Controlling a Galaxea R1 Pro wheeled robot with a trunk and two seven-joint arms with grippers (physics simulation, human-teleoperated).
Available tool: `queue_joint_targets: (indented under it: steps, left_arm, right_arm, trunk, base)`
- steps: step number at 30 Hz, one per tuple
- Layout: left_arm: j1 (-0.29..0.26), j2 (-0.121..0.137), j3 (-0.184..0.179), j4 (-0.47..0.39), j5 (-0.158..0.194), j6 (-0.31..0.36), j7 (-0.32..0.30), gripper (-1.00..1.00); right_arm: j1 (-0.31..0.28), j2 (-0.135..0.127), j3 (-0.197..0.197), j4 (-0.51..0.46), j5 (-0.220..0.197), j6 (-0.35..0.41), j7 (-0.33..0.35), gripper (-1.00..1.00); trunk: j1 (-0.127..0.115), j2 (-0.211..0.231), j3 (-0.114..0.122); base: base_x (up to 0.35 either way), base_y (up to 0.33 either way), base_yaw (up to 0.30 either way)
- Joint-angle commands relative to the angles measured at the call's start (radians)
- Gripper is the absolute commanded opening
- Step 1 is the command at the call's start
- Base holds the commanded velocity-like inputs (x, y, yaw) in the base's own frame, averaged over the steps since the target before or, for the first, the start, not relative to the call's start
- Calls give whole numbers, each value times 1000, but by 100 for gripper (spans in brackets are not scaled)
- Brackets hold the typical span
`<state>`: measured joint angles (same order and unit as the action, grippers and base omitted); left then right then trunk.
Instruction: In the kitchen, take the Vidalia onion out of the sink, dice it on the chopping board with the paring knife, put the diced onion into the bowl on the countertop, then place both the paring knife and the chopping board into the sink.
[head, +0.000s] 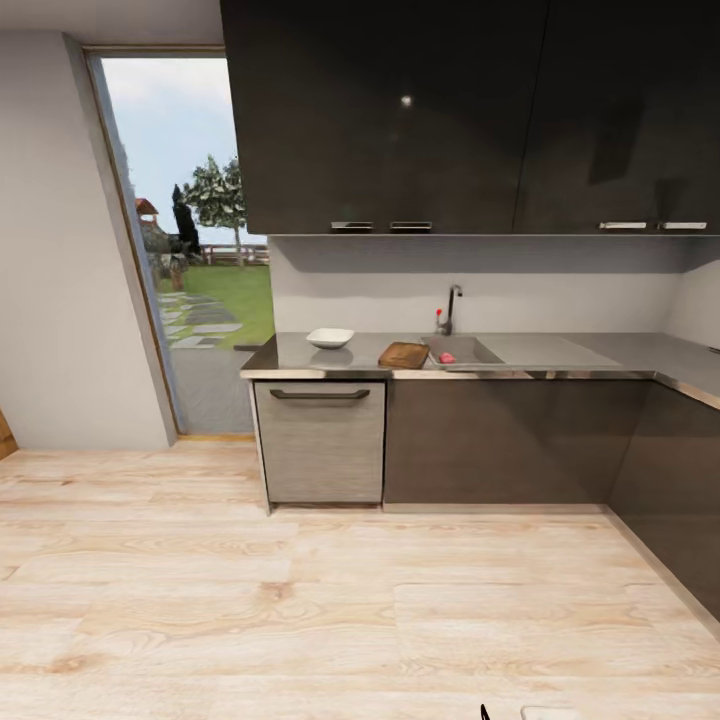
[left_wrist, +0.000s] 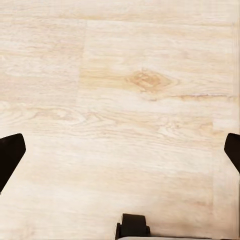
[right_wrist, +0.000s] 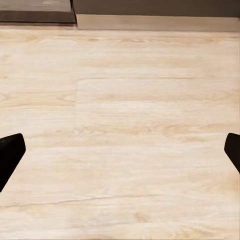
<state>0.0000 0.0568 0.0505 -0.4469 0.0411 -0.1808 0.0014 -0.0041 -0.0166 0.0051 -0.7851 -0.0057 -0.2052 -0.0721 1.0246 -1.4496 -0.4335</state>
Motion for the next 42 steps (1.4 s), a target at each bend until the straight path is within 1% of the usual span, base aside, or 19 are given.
queue_joint_targets:
  steps: [1, 15, 20, 21, 28, 36, 42]
  left_arm:
    - [0, 0, 0, 2, 4, -8, 0, 100]
    - [0, 0, 2, 11, 3, -17, 0, 100]
    - [0, 0, 2, 11, 3, -17, 0, 100]
    - [0, 0, 2, 11, 3, -17, 0, 100]
    - [0, 0, 1, 9, 3, -17, 0, 100]
    - [0, -6, 1, 11, 3, -20, 0, 100]
    - [0, -6, 2, 11, 3, -20, 0, 100]
  right_arm:
    - [0, 0, 2, 4, 0, -4, -3, 100]
    - [0, 0, 3, 22, 0, -6, -3, 100]
    - [0, 1, 3, 39, 0, -33, -3, 100]
    - [0, 1, 3, 51, 1, -57, -2, 100]
    - [0, 1, 3, 56, 1, -68, -2, 100]
    - [0, 1, 3, 56, 1, -69, -2, 100]
    - [0, 1, 3, 56, 1, -69, -3, 100]
  trunk:
    - [0, 0, -1]
    - [0, 0, -1]
    - [0, 0, -1]
    - [0, 0, -1]
    - [0, 0, -1]
    - [0, 0, -1]
    - [-23, 42, 18]
  base:
    - [263, -143, 0]
    - [296, -98, 0]
    - [316, -6, 0]
    - [318, -1, 0]
    - [306, 0, 0]
    - [45, 0, 0]
    - [1, 0, 0]
